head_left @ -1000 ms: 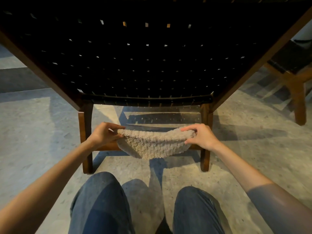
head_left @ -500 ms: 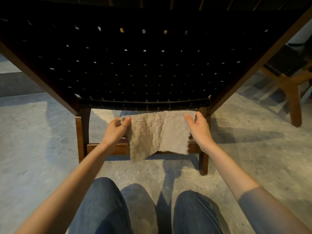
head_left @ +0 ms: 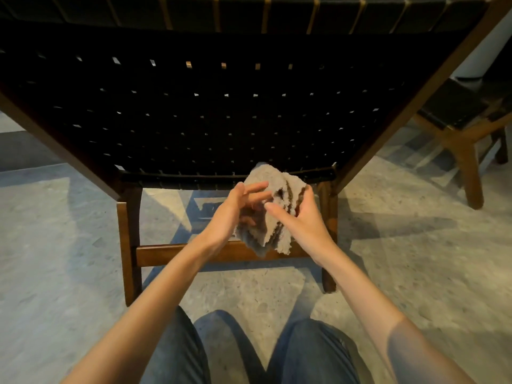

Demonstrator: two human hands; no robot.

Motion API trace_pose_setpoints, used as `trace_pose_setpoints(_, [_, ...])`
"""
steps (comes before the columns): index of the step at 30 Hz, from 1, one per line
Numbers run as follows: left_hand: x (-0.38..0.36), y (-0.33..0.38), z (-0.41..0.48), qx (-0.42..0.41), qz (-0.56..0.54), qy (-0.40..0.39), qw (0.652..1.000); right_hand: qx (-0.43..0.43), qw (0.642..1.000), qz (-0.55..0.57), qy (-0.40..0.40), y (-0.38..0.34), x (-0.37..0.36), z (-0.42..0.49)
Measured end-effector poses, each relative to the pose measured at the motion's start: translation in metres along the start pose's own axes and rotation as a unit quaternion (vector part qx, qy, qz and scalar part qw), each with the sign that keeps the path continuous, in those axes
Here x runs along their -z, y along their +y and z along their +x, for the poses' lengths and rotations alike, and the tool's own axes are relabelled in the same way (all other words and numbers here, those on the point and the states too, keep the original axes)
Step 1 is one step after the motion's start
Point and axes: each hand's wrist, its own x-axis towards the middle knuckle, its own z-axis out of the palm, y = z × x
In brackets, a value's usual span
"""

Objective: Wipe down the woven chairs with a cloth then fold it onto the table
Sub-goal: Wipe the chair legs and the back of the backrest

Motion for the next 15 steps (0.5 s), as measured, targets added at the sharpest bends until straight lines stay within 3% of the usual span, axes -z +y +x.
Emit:
trace_pose_setpoints(3, [0.010, 0.000, 0.004, -0.041, 0.086, 0.041, 0.995, 0.006, 1.000, 0.019, 0.019, 0.003, 0.014, 0.002])
trace_pose_setpoints(5, [0.016, -0.006, 0.009, 0.013, 0.094, 0.063, 0.993, -0.021, 0.999, 0.037, 0.013, 0.002, 0.024, 0.005])
trace_pose_setpoints(8, [0.015, -0.012, 0.015, 0.125, 0.029, -0.020, 0.992, -0.082, 0.994, 0.076, 0.005, 0.005, 0.038, 0.010])
trace_pose_setpoints(10, [0.009, -0.014, 0.019, 0.131, -0.018, -0.043, 0.990, -0.123, 0.989, 0.078, -0.001, 0.003, 0.048, 0.011])
trace_pose_setpoints(15, [-0.003, -0.016, 0.030, 0.093, 0.036, 0.011, 0.995, -0.112, 0.991, -0.071, -0.024, -0.003, 0.067, 0.011])
